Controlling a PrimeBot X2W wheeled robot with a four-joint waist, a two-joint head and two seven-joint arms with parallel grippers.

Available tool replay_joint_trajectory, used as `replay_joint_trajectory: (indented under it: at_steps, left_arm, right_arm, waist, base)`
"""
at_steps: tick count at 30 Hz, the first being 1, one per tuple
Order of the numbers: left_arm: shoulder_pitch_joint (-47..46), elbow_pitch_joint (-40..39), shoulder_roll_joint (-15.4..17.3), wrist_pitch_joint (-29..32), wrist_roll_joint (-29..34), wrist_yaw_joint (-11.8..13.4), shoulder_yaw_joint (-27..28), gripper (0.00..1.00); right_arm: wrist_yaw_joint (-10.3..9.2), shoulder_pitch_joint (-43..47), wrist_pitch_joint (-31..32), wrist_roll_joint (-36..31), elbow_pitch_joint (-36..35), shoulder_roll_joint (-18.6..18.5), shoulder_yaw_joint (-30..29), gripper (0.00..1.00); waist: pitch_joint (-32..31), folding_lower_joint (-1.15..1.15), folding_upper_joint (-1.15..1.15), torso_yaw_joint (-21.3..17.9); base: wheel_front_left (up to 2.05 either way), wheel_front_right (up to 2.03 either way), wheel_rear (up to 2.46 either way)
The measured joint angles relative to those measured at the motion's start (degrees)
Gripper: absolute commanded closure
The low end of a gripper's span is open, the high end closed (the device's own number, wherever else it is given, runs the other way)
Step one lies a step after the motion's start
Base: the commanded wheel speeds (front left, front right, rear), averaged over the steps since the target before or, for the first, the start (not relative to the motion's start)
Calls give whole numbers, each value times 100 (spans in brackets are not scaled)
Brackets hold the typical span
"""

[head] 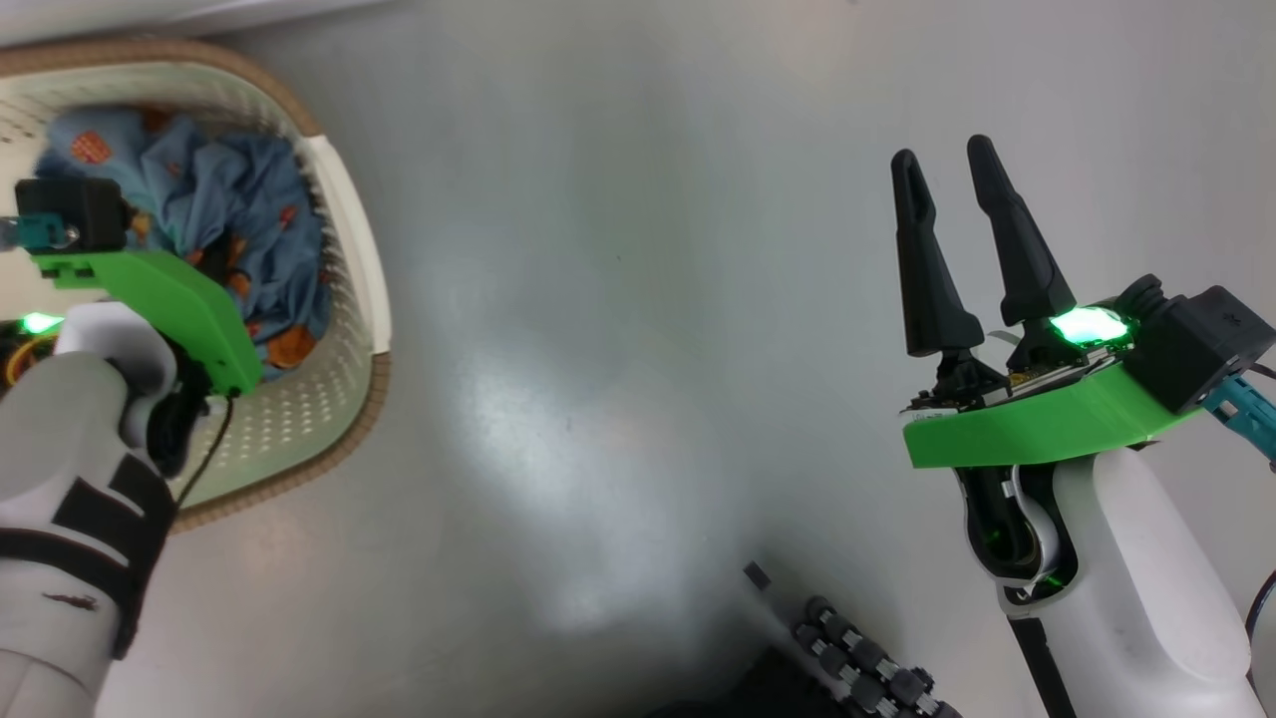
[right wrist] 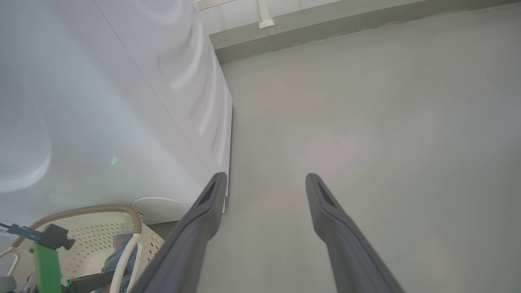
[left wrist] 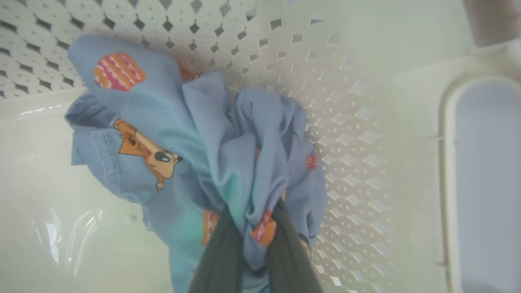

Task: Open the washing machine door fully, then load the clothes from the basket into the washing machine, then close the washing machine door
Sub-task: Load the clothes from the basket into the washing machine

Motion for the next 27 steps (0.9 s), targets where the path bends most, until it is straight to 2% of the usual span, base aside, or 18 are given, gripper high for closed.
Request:
replay_joint_trajectory:
  at_steps: [12, 20, 23, 27]
  left_arm:
    - [533, -91, -218, -1183, -509, 0, -269, 100]
    - [1025, -299, -279, -1488, -643, 0, -335, 100]
    - [1233, -604, -272, -1489, -556, 0, -35, 100]
    - [1602, -1049, -278, -1496, -54, 0, 666, 100]
  right_arm:
    - [0, 47, 0, -100, 130, -118, -167, 0]
    - [0, 413, 0, -100, 336, -378, -183, 0]
    - [0, 537, 0, -100, 381, -466, -201, 0]
    - [0, 754, 0, -100, 430, -533, -247, 0]
  waist:
    - [-722, 0, 0, 359]
    - [-1434, 0, 0, 635]
    - [-1721, 0, 0, 743]
    - [-2110, 0, 0, 884]
  base:
    - [0, 0, 0]
    - [0, 0, 0]
    - [0, 0, 0]
    - [0, 0, 0]
